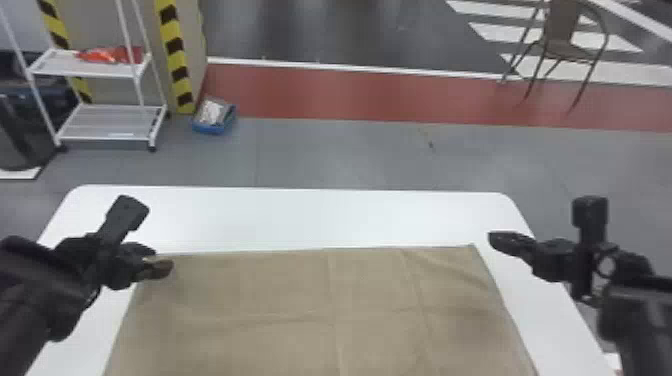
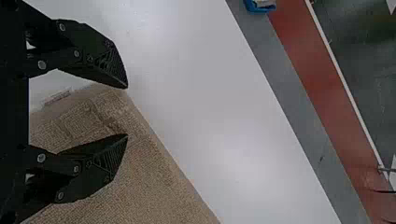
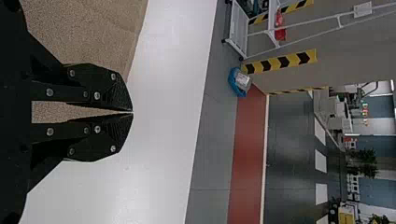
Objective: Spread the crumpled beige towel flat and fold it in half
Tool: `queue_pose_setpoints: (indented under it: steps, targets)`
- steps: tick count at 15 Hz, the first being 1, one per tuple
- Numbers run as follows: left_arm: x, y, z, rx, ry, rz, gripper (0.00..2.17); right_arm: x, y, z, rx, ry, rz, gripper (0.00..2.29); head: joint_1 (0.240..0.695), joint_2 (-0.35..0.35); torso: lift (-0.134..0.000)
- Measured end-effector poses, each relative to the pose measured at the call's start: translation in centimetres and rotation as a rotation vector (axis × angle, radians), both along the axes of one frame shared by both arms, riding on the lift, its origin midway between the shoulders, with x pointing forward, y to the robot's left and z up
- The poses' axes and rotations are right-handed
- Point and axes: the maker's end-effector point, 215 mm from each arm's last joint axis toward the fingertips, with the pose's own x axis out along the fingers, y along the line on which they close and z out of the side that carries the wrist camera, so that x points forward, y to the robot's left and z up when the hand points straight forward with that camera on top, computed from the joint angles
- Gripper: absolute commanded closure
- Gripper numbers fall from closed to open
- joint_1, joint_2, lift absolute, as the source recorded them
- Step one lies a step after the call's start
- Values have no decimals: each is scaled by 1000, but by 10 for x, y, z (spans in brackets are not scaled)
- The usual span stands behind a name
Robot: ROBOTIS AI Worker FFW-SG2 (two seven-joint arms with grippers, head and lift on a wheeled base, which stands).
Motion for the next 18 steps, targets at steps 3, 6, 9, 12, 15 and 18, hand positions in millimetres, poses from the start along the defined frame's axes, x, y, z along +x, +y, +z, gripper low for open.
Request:
queue_pose_setpoints:
  steps: [3, 6, 9, 12, 15, 18]
  targets:
    - [2, 0, 1, 2, -8, 0, 998, 1, 3, 0, -2, -1, 7, 1008, 695, -143, 0]
    - [3, 0, 3, 2, -16, -5, 998, 2, 3, 0, -8, -1, 10, 1008, 695, -142, 0]
    - [5, -3, 5, 1, -25, -12, 998, 4, -1, 2, -30, -7, 9, 1008, 695, -149, 0]
    - [6, -5, 5, -6, -31, -13, 998, 5, -2, 3, -38, -14, 12, 1008, 695, -151, 0]
    - [8, -6, 8, -8, -43, -11, 853, 7, -2, 5, -45, -21, 14, 1008, 695, -152, 0]
    - [8, -5, 8, -7, -51, -11, 242, 8, -4, 5, -48, -22, 14, 1008, 695, -152, 0]
